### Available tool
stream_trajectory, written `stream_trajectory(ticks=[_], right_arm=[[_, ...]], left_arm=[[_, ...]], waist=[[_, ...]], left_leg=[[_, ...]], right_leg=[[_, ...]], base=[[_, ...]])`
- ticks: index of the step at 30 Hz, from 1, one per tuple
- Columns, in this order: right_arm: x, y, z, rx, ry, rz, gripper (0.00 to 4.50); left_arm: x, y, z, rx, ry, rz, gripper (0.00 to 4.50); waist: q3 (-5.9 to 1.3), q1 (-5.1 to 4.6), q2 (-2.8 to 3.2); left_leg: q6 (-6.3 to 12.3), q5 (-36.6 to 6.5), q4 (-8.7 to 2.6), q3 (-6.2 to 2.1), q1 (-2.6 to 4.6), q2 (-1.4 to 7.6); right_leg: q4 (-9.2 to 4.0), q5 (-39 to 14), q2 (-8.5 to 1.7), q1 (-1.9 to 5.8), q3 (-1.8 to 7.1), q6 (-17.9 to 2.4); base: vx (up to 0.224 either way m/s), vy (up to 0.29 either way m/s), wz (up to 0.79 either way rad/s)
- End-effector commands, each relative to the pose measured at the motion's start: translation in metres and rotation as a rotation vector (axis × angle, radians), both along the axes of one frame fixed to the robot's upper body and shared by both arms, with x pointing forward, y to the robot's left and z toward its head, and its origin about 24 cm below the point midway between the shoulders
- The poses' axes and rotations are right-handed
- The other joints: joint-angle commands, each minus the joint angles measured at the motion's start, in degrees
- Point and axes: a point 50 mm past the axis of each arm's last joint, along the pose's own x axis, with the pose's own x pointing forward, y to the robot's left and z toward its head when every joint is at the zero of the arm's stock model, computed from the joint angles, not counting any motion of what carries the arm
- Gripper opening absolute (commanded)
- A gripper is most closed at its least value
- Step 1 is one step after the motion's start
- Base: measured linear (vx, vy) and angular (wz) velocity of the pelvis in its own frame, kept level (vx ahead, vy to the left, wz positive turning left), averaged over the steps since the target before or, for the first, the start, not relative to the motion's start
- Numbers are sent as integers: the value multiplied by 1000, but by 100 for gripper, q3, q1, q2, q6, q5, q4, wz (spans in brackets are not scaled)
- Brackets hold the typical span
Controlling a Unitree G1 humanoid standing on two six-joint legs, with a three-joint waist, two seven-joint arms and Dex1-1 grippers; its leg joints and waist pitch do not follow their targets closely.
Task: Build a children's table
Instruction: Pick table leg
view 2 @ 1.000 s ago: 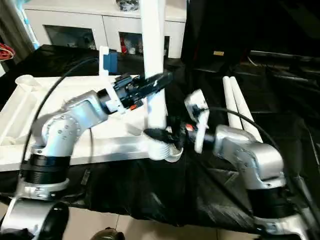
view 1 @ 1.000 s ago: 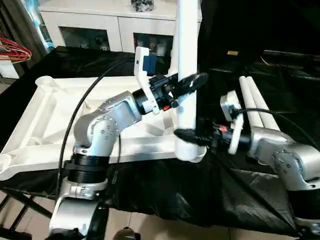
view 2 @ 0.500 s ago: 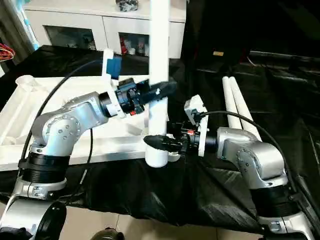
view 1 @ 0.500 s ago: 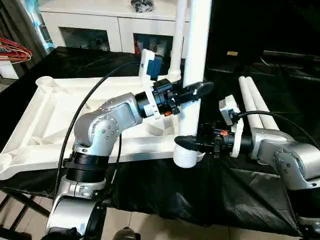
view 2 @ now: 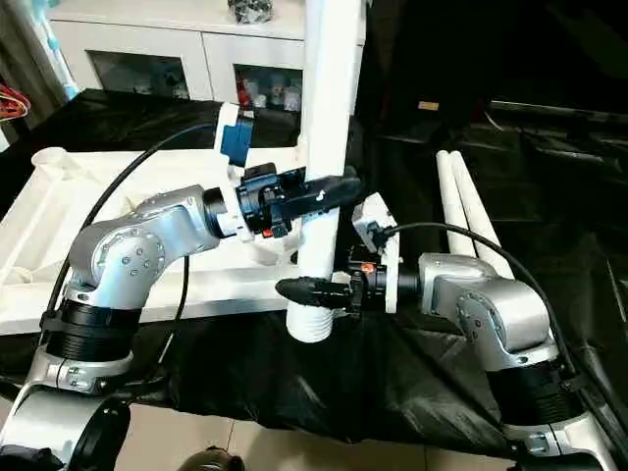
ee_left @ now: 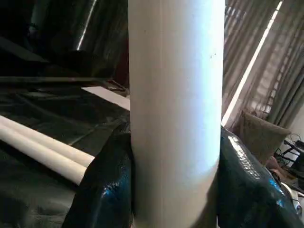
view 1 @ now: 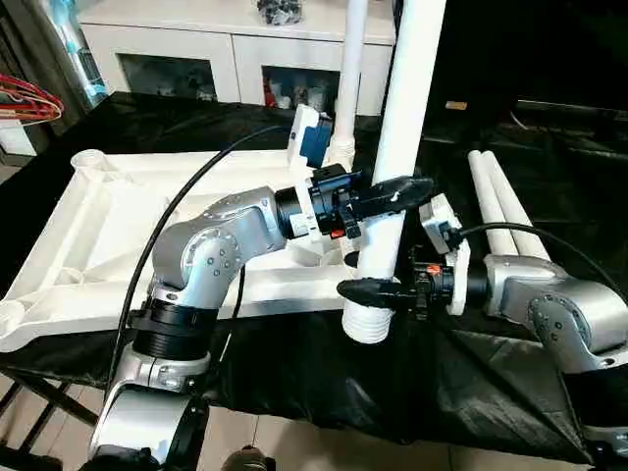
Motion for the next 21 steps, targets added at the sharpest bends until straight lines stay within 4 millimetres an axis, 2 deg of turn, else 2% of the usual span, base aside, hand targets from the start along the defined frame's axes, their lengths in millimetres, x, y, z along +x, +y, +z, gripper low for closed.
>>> stream_trajectory(ticks=[1,6,12,13,14,15,16,17,18,19,21], right_arm=[[1,-3,-2,-28,8,-9,302],[1,-3,-3,-28,13,-9,268],[0,-3,-5,-30,18,-13,222],[-1,-3,-5,-30,15,-25,215],[-1,-3,-5,-29,15,-26,210],[-2,-3,-5,-28,13,-34,201],[-2,-3,-5,-26,10,-40,196],[-3,-3,-5,-25,8,-44,193],[-3,-3,-5,-25,8,-44,193],[-3,-4,-4,-18,4,-54,192],[-4,-5,-3,-5,-3,-77,191]], left_arm=[[-4,-4,10,-1,-40,-34,185],[-4,-4,10,-1,-40,-35,185],[-3,-4,10,2,-43,-30,185],[-1,-4,9,0,-41,-6,185],[-1,-4,9,-1,-40,-2,185],[2,-5,9,-7,-23,22,220],[3,-5,9,-18,-6,31,241],[4,-5,9,-26,6,34,255],[4,-5,9,-26,6,34,255],[3,-5,12,-40,-9,26,257],[6,-6,15,-47,-45,64,275]], waist=[[-418,16,-93],[-420,17,-93],[-422,12,-54],[-424,8,-21],[-425,4,-35],[-428,7,-45],[-426,8,-14],[-426,11,-19],[-427,9,-26],[-428,13,-7],[-431,10,-23]], left_leg=[[122,-758,-347,-87,111,267],[131,-730,-344,-87,108,265],[105,-796,-347,-93,118,271],[88,-819,-346,-95,115,268],[84,-808,-347,-95,116,274],[81,-803,-345,-96,113,268],[74,-816,-343,-96,112,267],[67,-854,-344,-100,119,269],[62,-842,-344,-96,113,265],[54,-867,-345,-98,122,268],[61,-876,-349,-106,111,268]], right_leg=[[-425,-1093,-458,286,228,-1083],[-418,-1032,-457,289,228,-1093],[-418,-972,-452,285,225,-1143],[-426,-974,-449,288,228,-1131],[-424,-932,-448,291,230,-1133],[-416,-892,-450,299,227,-1153],[-413,-884,-447,295,228,-1161],[-427,-916,-453,296,227,-1164],[-424,-897,-448,303,228,-1164],[-432,-906,-450,297,227,-1172],[-434,-881,-452,309,225,-1154]], base=[[0,0,0],[0,0,0],[0,0,0],[0,0,0],[0,0,0],[0,0,0],[0,0,0],[0,0,0],[0,0,0],[0,0,0],[0,0,0]])
